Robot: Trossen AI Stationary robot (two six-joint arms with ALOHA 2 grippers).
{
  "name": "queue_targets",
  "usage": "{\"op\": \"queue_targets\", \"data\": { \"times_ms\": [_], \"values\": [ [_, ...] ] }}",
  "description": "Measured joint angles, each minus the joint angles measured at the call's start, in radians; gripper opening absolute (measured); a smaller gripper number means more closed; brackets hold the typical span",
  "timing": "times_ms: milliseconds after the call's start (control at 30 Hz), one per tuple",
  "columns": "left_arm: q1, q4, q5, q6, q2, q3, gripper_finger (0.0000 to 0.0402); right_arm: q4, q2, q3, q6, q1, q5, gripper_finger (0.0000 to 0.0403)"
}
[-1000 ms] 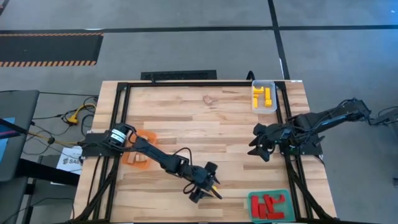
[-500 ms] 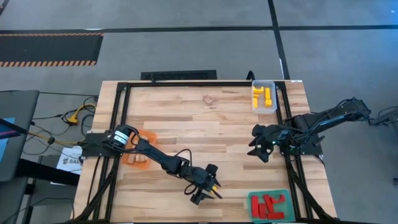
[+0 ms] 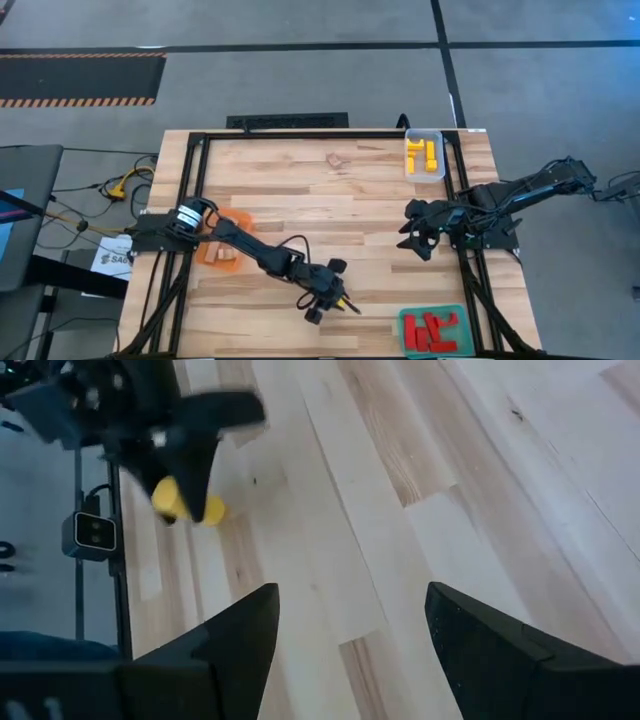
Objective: Sort & place blocks by color
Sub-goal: Put the yellow block into the transparent bin
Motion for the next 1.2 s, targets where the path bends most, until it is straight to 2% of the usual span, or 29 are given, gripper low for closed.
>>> {"op": "queue_targets", "data": {
  "times_ms": [167, 333, 500, 600, 700, 833, 967, 1067, 1200],
  "values": [
    [0.028, -0.217, -0.122, 0.005, -0.1, 0.0, 0.0103, 0.024, 0.003, 0.0, 0.0, 0.023, 0.001, 0.0276],
    [0.061, -0.37, -0.288, 0.044, -0.234, -0.008, 0.0103, 0.169, 0.02, 0.0, -0.066, 0.056, 0.002, 0.0276],
    [0.111, -0.326, -0.334, -0.056, -0.399, -0.1, 0.0103, 0.36, 0.056, 0.001, -0.209, 0.062, 0.009, 0.0276],
    [0.133, -0.194, -0.349, -0.141, -0.496, -0.223, 0.0103, 0.45, 0.09, 0.0, -0.298, 0.047, 0.051, 0.0276],
    [0.135, -0.167, -0.389, -0.236, -0.569, -0.36, 0.0103, 0.525, 0.143, 0.001, -0.38, 0.021, 0.089, 0.0276],
    [0.101, -0.221, -0.384, -0.406, -0.599, -0.513, 0.0103, 0.612, 0.239, 0.0, -0.459, -0.013, 0.099, 0.0276],
    [0.047, -0.275, -0.233, -0.53, -0.602, -0.587, 0.0103, 0.643, 0.327, 0.012, -0.439, -0.026, 0.064, 0.0276],
    [0.023, -0.128, -0.225, -0.588, -0.601, -0.583, 0.0103, 0.662, 0.38, 0.037, -0.379, -0.026, 0.002, 0.0276],
    [0.026, 0.319, -0.314, -0.569, -0.6, -0.563, 0.0103, 0.727, 0.439, 0.04, -0.374, -0.026, -0.057, 0.0276]
  ]
}}
